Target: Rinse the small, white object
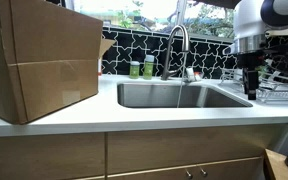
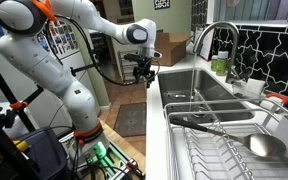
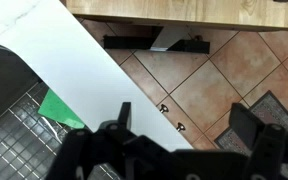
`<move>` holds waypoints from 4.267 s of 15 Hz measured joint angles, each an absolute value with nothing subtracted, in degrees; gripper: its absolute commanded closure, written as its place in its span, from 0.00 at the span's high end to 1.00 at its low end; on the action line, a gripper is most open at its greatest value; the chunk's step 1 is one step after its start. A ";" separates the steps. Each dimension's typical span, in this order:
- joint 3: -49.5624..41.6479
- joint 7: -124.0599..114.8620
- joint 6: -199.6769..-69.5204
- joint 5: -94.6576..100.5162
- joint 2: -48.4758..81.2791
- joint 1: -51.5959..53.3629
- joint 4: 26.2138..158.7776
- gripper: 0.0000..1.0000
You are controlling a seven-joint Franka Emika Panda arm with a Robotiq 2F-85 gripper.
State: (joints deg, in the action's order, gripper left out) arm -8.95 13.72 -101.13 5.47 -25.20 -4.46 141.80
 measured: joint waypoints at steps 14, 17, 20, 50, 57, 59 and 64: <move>-14.60 10.22 -107.06 5.93 -21.45 -11.24 130.83 1.00; -17.73 10.06 -111.96 5.93 -19.22 -14.38 123.80 1.00; -19.75 9.73 -114.57 5.42 -17.18 -15.97 119.03 1.00; -21.57 -9.25 -115.68 -7.75 17.90 -23.10 84.07 1.00; -21.52 -24.99 -113.28 -9.83 31.45 -28.03 69.98 1.00; -21.10 -26.48 -113.40 -10.88 34.73 -29.24 66.25 1.00; -18.29 -26.17 -113.72 -12.48 41.21 -31.80 57.92 1.00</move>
State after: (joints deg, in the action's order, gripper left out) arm -18.29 -26.17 -113.72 -12.48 41.21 -31.80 57.92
